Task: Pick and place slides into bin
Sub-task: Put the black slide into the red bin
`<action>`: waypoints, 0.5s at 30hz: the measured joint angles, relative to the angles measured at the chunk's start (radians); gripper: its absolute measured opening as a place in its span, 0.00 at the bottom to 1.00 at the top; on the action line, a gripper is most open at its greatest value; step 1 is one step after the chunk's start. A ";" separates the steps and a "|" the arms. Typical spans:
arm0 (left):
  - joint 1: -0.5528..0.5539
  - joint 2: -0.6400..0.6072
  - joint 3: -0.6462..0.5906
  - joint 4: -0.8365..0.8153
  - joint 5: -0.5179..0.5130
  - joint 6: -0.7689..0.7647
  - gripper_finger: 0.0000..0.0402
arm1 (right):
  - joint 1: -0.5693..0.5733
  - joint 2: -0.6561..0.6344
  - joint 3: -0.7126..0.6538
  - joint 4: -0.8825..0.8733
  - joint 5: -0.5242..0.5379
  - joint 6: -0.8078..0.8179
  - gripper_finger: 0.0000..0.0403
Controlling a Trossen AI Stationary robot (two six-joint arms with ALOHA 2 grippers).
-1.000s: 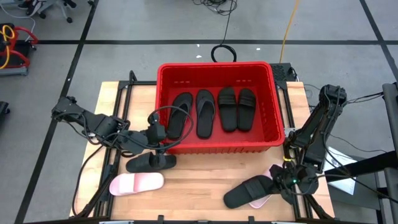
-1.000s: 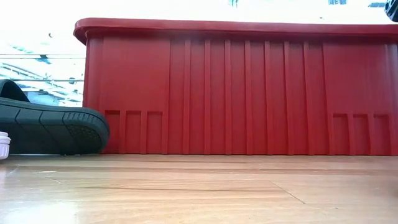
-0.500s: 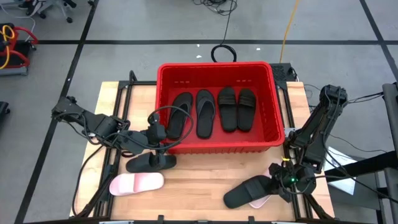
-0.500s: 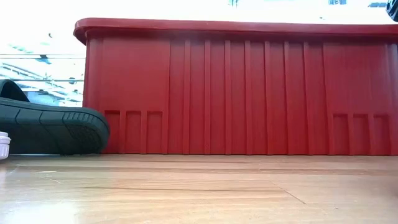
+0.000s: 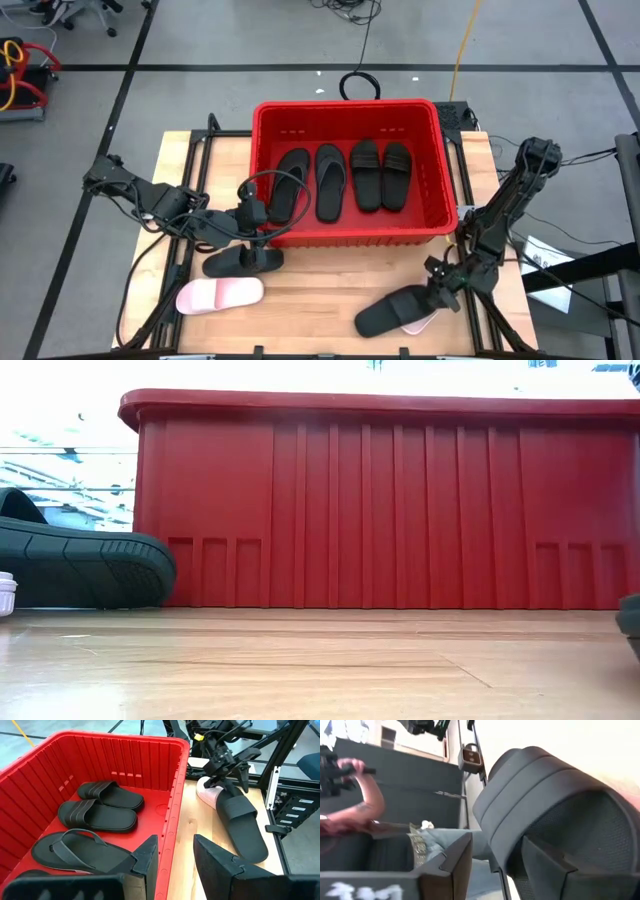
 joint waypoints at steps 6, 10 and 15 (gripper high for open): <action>0.000 0.000 0.000 0.000 0.000 -0.001 0.30 | -0.024 -0.001 -0.029 0.040 -0.004 0.000 0.37; 0.000 0.000 0.000 0.000 0.000 0.000 0.30 | -0.031 -0.001 -0.029 0.038 -0.005 0.003 0.37; 0.000 0.000 0.000 0.000 0.000 0.001 0.30 | -0.033 0.000 -0.029 0.017 -0.042 0.007 0.37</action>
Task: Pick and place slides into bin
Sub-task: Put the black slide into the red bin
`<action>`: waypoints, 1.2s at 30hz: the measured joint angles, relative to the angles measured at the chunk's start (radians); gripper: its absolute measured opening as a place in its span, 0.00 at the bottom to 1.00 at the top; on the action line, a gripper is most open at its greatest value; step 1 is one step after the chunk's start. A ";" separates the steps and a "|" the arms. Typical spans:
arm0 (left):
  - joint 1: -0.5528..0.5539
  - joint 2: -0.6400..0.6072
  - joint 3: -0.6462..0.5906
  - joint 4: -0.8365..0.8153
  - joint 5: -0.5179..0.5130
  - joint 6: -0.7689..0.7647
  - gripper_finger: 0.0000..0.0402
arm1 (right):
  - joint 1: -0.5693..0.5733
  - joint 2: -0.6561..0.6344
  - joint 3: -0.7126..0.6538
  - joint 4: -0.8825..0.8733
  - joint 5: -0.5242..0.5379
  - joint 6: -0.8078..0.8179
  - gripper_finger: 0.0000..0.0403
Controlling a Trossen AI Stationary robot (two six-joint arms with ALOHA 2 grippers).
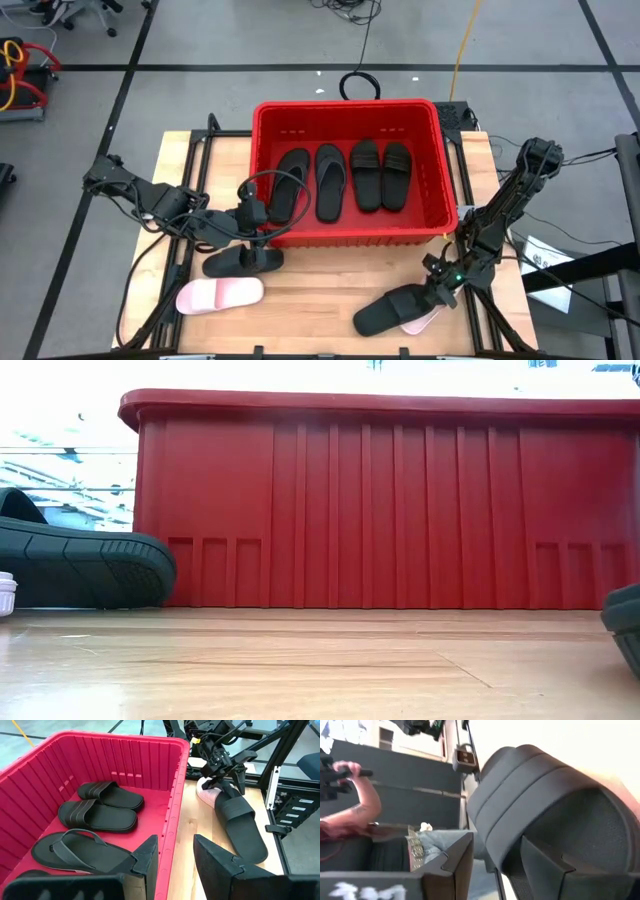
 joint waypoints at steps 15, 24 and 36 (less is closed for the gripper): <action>0.008 0.000 0.000 0.000 -0.001 -0.005 0.30 | -0.012 0.095 -0.001 0.072 -0.034 0.106 0.36; 0.008 0.000 0.000 0.002 -0.002 -0.025 0.30 | -0.039 0.124 -0.001 0.108 -0.039 0.106 0.13; 0.008 0.000 0.000 0.008 -0.009 -0.031 0.30 | -0.045 0.123 -0.001 0.114 -0.037 0.090 0.01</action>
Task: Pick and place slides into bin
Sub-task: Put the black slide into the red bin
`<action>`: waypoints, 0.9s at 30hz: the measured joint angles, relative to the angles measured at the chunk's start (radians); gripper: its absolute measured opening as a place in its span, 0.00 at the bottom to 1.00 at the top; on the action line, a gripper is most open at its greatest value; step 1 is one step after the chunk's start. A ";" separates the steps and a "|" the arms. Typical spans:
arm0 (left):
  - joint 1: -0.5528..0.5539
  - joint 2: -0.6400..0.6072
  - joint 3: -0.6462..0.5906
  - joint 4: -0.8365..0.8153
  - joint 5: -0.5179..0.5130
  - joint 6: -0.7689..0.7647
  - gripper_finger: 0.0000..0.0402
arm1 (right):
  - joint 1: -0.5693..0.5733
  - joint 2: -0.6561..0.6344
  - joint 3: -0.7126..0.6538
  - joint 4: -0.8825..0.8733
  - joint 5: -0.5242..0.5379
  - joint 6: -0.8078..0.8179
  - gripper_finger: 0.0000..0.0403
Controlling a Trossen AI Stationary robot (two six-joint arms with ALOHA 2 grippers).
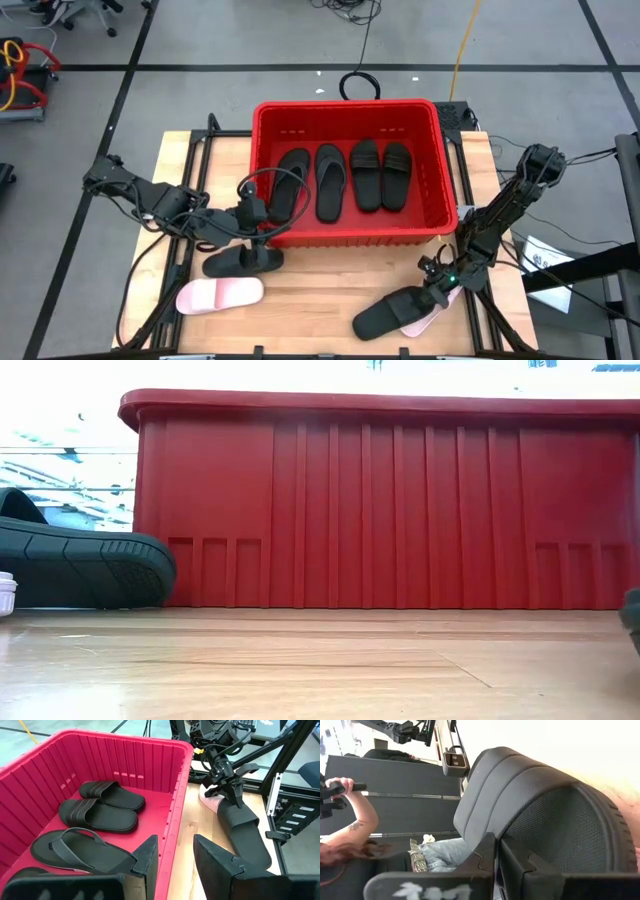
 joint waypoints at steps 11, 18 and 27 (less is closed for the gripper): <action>0.000 0.000 0.000 0.000 0.000 0.022 0.30 | 0.001 -0.009 0.088 -0.033 -0.027 -0.045 0.00; 0.000 0.000 0.000 -0.001 0.000 0.039 0.30 | 0.001 -0.034 0.205 -0.232 -0.028 -0.094 0.00; 0.000 0.000 0.000 -0.001 0.000 0.041 0.30 | 0.002 -0.048 0.426 -0.594 -0.089 -0.180 0.00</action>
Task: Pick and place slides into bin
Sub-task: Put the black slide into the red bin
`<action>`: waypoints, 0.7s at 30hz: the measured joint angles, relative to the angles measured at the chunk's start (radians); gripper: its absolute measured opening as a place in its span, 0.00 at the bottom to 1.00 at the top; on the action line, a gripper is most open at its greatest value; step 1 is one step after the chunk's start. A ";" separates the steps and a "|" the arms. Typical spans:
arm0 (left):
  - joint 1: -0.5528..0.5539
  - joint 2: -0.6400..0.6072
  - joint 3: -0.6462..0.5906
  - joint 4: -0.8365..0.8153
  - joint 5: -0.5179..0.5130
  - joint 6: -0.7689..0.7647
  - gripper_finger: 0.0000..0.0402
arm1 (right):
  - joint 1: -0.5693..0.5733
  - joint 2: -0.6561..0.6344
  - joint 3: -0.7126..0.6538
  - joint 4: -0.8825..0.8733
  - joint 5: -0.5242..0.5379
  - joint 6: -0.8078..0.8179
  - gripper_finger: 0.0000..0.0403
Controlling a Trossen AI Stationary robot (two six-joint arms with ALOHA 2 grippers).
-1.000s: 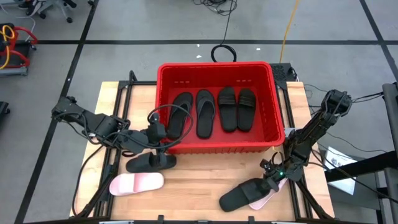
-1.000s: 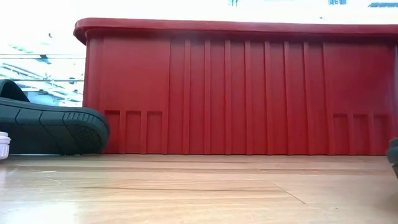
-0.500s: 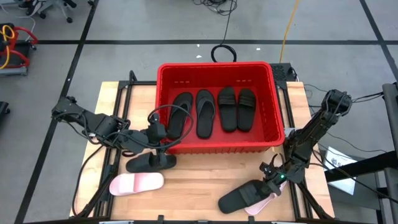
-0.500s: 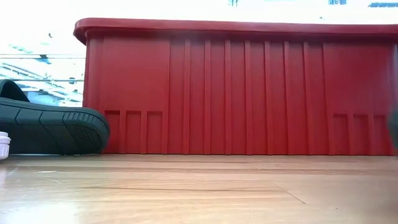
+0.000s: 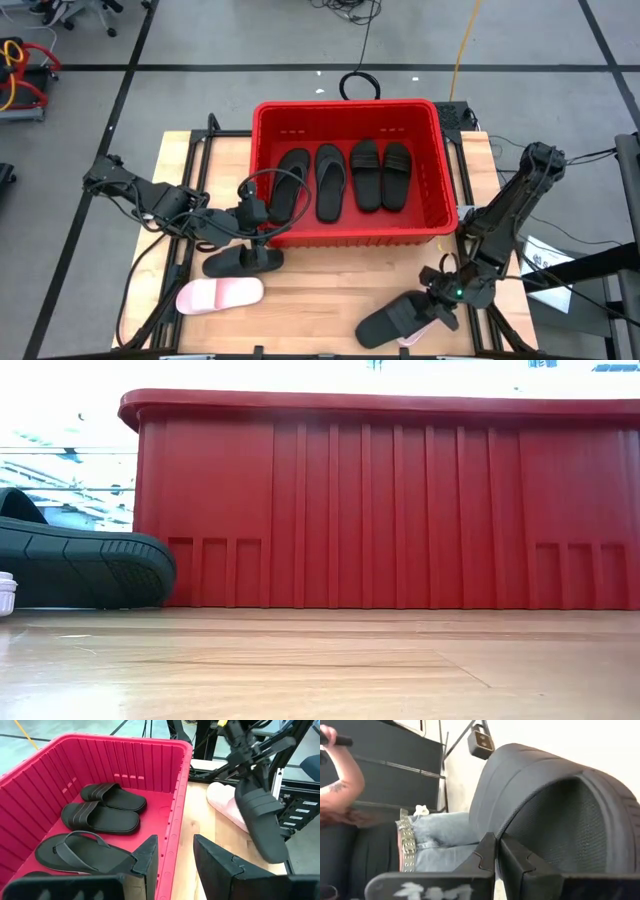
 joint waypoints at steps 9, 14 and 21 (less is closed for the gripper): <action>0.000 0.000 0.000 0.000 0.000 0.023 0.30 | -0.002 0.000 0.126 -0.086 -0.015 -0.080 0.00; 0.000 0.000 0.000 -0.001 0.000 0.055 0.30 | -0.029 0.000 0.141 -0.107 -0.012 -0.083 0.00; 0.000 0.000 0.000 -0.001 0.000 0.137 0.30 | -0.053 -0.018 0.195 -0.104 -0.013 -0.156 0.00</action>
